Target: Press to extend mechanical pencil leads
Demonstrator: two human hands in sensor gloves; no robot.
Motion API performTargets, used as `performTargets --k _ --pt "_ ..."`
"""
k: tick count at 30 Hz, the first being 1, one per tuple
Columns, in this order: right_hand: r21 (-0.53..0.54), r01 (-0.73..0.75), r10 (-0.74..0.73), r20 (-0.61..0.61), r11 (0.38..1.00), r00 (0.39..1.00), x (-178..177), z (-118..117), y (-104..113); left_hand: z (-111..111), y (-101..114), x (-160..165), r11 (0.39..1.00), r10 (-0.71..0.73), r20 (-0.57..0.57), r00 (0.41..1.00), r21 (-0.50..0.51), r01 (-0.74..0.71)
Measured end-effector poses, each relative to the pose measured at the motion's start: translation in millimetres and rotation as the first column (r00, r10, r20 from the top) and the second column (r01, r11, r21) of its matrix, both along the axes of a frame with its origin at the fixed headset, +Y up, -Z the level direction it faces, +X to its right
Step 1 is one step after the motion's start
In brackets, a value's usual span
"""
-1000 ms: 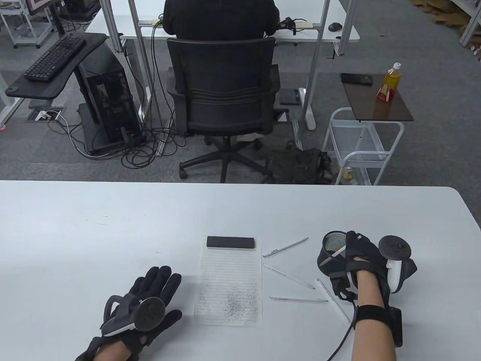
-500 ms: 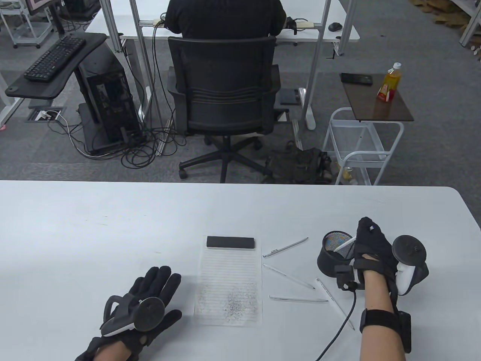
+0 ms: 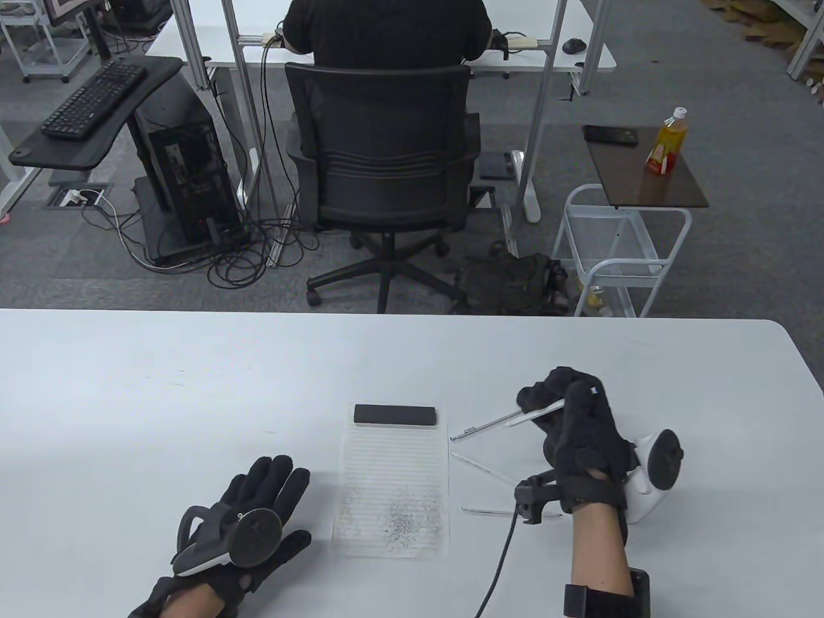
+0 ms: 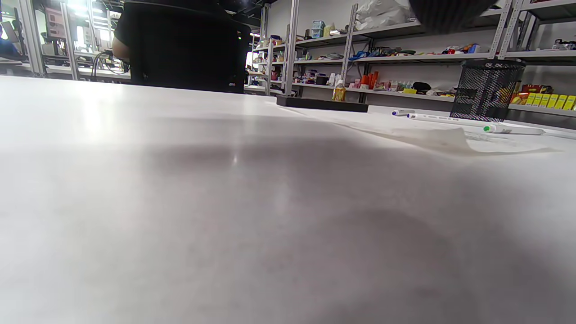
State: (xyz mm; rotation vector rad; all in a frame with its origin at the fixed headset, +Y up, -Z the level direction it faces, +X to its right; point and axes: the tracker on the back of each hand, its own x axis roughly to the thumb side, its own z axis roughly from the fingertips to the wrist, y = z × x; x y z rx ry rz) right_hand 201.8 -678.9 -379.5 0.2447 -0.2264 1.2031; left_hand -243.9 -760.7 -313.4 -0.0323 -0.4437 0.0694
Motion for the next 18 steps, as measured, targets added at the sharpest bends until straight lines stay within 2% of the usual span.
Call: performTargets --k 6,8,12,18 --pt "-0.044 0.040 -0.048 -0.201 0.998 0.978 -45 -15 -49 0 2 -2 1.000 0.017 -0.003 1.000 0.014 -0.017" --pt "-0.047 0.078 -0.086 -0.189 0.996 0.978 -54 -16 -62 0 1 -2 1.000 0.020 -0.001 1.000 0.010 -0.020" --pt "-0.087 0.271 -0.283 -0.192 0.959 0.940 -62 -16 -80 -1 -1 -2 1.000 0.018 -0.003 1.000 0.006 -0.018" --pt "-0.095 0.298 -0.309 -0.151 0.950 0.939 -65 -16 -98 -1 0 -4 1.000 0.024 -0.006 1.000 0.007 -0.024"
